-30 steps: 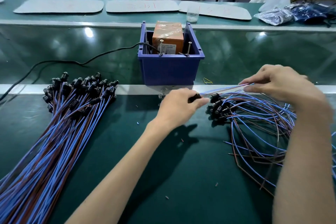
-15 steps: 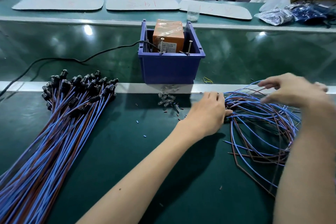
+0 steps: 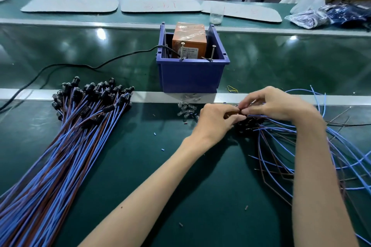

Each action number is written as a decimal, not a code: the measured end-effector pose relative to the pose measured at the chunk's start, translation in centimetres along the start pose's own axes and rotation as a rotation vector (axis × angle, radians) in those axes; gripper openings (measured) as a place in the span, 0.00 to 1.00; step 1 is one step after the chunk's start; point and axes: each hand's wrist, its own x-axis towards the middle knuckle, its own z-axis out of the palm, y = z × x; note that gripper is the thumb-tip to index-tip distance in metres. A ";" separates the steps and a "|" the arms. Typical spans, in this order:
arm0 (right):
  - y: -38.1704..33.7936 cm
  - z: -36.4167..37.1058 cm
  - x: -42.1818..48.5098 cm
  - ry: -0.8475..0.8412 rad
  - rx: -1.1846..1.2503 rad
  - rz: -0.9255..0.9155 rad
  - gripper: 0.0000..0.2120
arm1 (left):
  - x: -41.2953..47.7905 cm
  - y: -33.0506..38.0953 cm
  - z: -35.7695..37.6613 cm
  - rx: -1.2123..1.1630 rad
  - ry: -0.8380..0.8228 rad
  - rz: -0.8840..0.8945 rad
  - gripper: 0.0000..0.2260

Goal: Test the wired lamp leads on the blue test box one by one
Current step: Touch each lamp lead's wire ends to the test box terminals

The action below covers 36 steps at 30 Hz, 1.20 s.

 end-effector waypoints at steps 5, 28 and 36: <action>0.3 0.8 0.3 -0.017 0.053 -0.004 0.09 | -0.1 -0.8 -8.3 0.258 -0.168 -0.077 0.19; -6.3 2.6 0.9 0.076 0.566 -0.337 0.11 | -2.3 1.1 -17.0 0.629 0.442 -0.020 0.13; -9.7 6.9 1.7 -0.013 1.150 -0.465 0.09 | -2.3 3.8 -9.5 0.243 0.449 0.315 0.19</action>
